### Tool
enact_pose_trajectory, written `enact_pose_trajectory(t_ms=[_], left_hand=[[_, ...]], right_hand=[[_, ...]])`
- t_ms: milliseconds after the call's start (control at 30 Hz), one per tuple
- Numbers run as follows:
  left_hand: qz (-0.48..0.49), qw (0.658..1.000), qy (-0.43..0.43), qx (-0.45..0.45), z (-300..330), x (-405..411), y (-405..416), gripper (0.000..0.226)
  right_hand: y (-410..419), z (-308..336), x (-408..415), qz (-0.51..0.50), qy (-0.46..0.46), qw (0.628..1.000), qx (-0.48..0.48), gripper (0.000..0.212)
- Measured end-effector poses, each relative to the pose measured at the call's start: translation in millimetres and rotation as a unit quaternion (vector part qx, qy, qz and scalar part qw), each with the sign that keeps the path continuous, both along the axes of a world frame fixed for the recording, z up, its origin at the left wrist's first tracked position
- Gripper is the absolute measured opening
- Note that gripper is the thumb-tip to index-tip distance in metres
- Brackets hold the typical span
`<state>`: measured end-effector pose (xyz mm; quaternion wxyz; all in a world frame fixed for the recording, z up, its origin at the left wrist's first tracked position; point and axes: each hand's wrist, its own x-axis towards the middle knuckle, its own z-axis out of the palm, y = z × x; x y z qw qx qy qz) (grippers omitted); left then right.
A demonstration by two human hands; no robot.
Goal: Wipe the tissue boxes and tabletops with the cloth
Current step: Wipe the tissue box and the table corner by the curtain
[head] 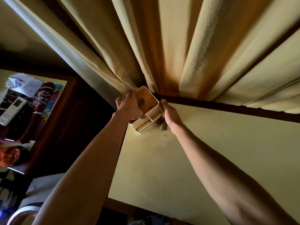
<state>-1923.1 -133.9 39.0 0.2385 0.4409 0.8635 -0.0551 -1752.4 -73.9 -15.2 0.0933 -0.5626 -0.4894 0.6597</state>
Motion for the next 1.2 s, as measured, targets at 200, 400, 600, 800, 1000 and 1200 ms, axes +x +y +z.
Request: enact_pose_trajectory(t_ms=[200,400,600,800,1000,1200], left_hand=[[0.005,0.999,0.010,0.035,-10.3,-2.9,-3.8,0.134],[0.003,0.999,0.026,0.034,-17.4,-0.9,-2.7,0.144],[-0.003,0.999,0.034,0.040,-19.9,-0.3,-5.9,0.141],[-0.002,0.999,0.029,0.042,-14.4,-0.4,-7.2,0.140],[-0.009,0.999,0.031,0.033,-8.3,1.2,-6.7,0.141],[-0.039,0.998,0.033,0.026,-3.0,2.5,-9.1,0.140]], right_hand=[[56.3,15.7,-79.5,0.140,0.067,0.988,0.020,0.070],[87.6,27.4,-143.7,0.322,-0.018,0.946,0.037,0.064],[110.3,-15.2,-109.5,0.183,0.005,0.981,-0.059,0.070],[52.0,-11.1,-29.3,0.076,0.086,0.993,-0.031,0.063],[-33.6,-11.2,17.4,-0.080,0.044,0.995,0.031,0.031],[-84.1,-1.0,-5.7,-0.293,0.084,0.950,-0.074,0.028]])
